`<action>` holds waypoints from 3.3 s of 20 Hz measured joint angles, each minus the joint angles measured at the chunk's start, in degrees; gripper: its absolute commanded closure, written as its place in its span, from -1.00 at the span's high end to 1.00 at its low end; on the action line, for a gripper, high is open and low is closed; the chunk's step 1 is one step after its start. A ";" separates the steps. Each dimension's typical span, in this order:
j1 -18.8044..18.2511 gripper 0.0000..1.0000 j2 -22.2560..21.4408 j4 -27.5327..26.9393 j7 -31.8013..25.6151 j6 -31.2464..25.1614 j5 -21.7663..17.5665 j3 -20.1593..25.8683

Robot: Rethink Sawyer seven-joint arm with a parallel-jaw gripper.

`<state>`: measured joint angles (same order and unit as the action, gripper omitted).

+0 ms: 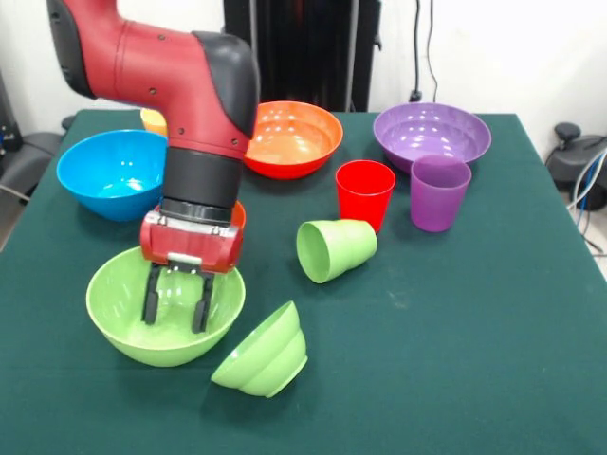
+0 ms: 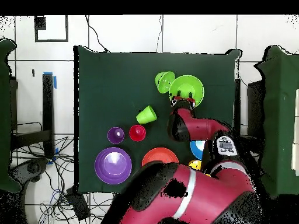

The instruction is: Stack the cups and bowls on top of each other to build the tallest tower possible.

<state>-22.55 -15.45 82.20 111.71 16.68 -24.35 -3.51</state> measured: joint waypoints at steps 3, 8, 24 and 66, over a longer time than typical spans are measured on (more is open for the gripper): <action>1.63 1.00 -1.39 1.79 0.00 0.49 0.39 -0.78; 2.93 1.00 -5.88 7.23 0.00 0.50 0.38 -1.03; 8.97 1.00 -15.76 19.34 0.00 0.45 0.64 -3.31; 11.23 1.00 -12.19 12.72 0.01 -5.73 6.46 -1.99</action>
<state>-11.32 -27.64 94.92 111.72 10.95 -17.89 -5.50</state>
